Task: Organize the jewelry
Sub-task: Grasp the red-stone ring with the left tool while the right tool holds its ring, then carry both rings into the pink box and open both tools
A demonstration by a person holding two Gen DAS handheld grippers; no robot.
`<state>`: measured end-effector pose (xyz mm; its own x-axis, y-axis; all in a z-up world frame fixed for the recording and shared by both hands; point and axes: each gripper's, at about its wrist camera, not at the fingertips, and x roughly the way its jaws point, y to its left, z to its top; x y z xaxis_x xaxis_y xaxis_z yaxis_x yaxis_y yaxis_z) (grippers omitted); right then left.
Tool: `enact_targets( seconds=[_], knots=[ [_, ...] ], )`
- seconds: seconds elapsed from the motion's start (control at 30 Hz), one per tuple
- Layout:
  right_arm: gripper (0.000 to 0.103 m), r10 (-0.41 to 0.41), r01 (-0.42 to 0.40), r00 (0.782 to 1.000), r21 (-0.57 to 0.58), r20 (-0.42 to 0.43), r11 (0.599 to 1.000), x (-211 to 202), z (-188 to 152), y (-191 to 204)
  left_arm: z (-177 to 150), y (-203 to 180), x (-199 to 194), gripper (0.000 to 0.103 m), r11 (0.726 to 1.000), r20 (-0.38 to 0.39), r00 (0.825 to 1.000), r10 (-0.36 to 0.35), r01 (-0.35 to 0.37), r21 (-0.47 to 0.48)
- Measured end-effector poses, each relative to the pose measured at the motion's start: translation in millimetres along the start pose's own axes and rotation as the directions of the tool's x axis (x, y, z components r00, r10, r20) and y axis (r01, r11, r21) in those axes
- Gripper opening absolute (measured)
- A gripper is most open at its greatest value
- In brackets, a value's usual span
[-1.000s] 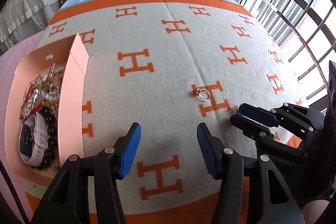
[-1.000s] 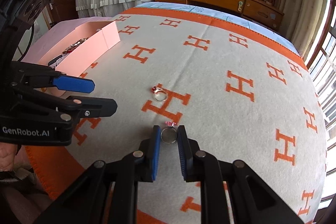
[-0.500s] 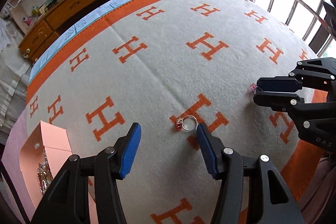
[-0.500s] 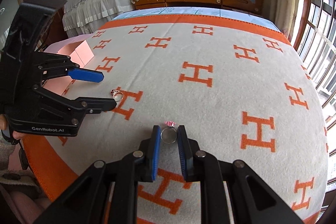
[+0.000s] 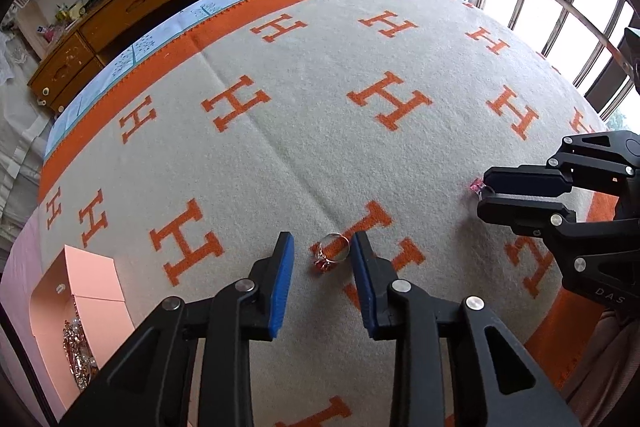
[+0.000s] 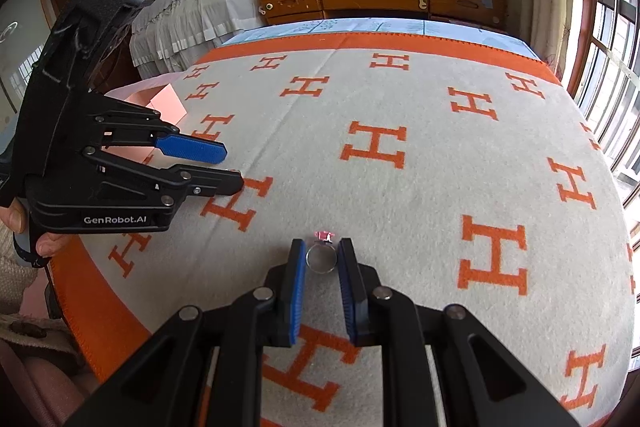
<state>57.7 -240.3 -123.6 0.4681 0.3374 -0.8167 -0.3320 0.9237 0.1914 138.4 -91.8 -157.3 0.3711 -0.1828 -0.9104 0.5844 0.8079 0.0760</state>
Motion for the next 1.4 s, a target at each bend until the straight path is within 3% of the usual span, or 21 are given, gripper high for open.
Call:
enact_targets(
  seconds=[0.27,0.37,0.5,0.7,0.9,1.07,1.2,1.4],
  knots=[
    [0.016,0.003,-0.003,1.0,0.002,0.001,1.0,-0.4,0.1,-1.1,-4.0,1.9,-1.8,0.027,0.999,-0.019,0.998,-0.054,0.054,-0.001],
    [0.016,0.004,-0.004,1.0,0.003,0.001,1.0,-0.5,0.2,-1.2,-5.1,1.1,-2.0,0.014,0.996,-0.017,0.996,-0.085,0.085,0.006],
    [0.016,0.004,-0.004,1.0,0.003,0.002,1.0,-0.4,0.0,-1.0,-3.3,-1.5,-1.1,0.007,0.997,-0.007,0.997,-0.079,0.079,0.008],
    [0.016,-0.005,0.005,1.0,0.009,0.003,1.0,-2.1,1.5,-1.1,-6.3,0.5,-6.9,0.006,0.995,0.024,0.997,-0.075,0.076,-0.071],
    [0.016,0.009,-0.009,1.0,-0.003,0.023,1.0,-8.1,8.5,10.7,-22.0,12.4,-42.3,0.006,0.977,0.112,0.991,-0.074,0.094,-0.19],
    [0.016,0.045,-0.041,0.998,-0.074,0.052,0.996,-17.7,26.9,40.2,-43.6,41.2,-82.8,0.006,0.947,0.182,0.983,-0.026,0.083,-0.311],
    [0.016,0.127,-0.118,0.99,-0.123,0.066,0.985,-22.1,53.4,70.8,-63.8,81.4,-116.1,0.006,0.902,0.215,0.976,0.041,0.056,-0.428],
    [0.016,0.33,-0.327,0.944,-0.097,0.013,0.94,-7.8,108.1,115.5,-94.5,154.0,-145.5,0.006,0.808,0.208,0.97,0.127,0.021,-0.589]
  ],
)
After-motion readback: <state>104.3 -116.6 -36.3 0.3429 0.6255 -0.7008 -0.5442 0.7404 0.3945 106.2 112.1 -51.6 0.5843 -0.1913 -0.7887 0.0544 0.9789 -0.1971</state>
